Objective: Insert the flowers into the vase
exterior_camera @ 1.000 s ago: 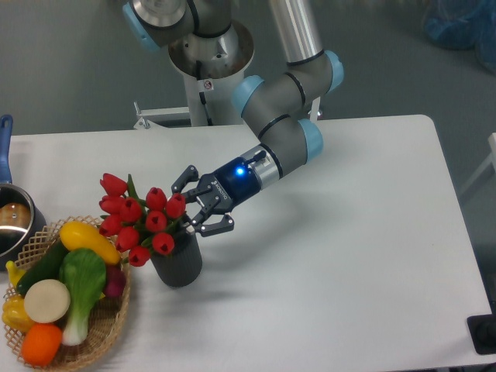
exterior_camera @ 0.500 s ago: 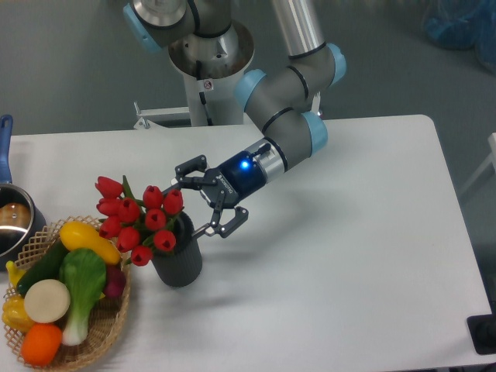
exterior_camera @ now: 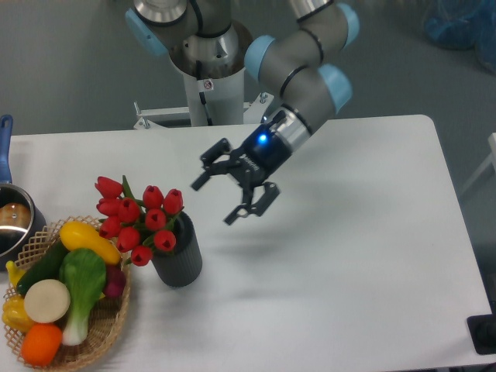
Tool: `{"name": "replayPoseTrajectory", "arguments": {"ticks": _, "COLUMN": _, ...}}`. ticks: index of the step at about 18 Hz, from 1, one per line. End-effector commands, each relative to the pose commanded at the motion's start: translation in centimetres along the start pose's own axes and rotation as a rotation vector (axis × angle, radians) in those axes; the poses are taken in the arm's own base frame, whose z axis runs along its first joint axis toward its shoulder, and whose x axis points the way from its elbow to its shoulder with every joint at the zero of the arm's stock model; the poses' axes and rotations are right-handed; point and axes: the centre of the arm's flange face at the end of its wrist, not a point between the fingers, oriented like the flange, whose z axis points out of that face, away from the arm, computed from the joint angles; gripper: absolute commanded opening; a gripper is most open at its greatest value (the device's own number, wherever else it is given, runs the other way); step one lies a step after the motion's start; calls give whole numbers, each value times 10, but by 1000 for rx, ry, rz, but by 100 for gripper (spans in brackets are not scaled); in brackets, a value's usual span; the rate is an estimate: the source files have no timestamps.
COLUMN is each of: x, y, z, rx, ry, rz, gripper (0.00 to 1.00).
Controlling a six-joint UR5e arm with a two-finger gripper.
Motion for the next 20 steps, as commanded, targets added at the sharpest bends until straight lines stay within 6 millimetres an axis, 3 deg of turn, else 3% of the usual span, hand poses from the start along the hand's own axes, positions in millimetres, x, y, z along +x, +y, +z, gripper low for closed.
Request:
{"name": "replayPoseTrajectory", "arguments": {"ticks": 4, "x": -39, "y": 22, "z": -57, "rx": -232, "ry": -106, "rz": -19, "gripper": 100}}
{"name": "replayPoseTrajectory", "arguments": {"ticks": 6, "x": -51, "y": 23, "z": -72, "rx": -304, "ry": -131, "rz": -8, "gripper": 100}}
{"name": "replayPoseTrajectory", "arguments": {"ticks": 8, "x": -57, "y": 37, "z": -94, "rx": -451, "ry": -155, "rz": -27, "gripper": 100}}
{"name": "replayPoseTrajectory", "arguments": {"ticks": 11, "x": -54, "y": 17, "z": -133, "rx": -666, "ry": -212, "rz": 6, "gripper": 100}}
{"name": "replayPoseTrajectory", "arguments": {"ticks": 14, "x": -46, "y": 3, "z": -152, "rx": -745, "ry": -214, "rz": 9, "gripper": 100}}
{"name": "replayPoseTrajectory", "arguments": {"ticks": 20, "x": -27, "y": 2, "z": -184, "rx": -857, "ry": -164, "rz": -65, "gripper": 100}}
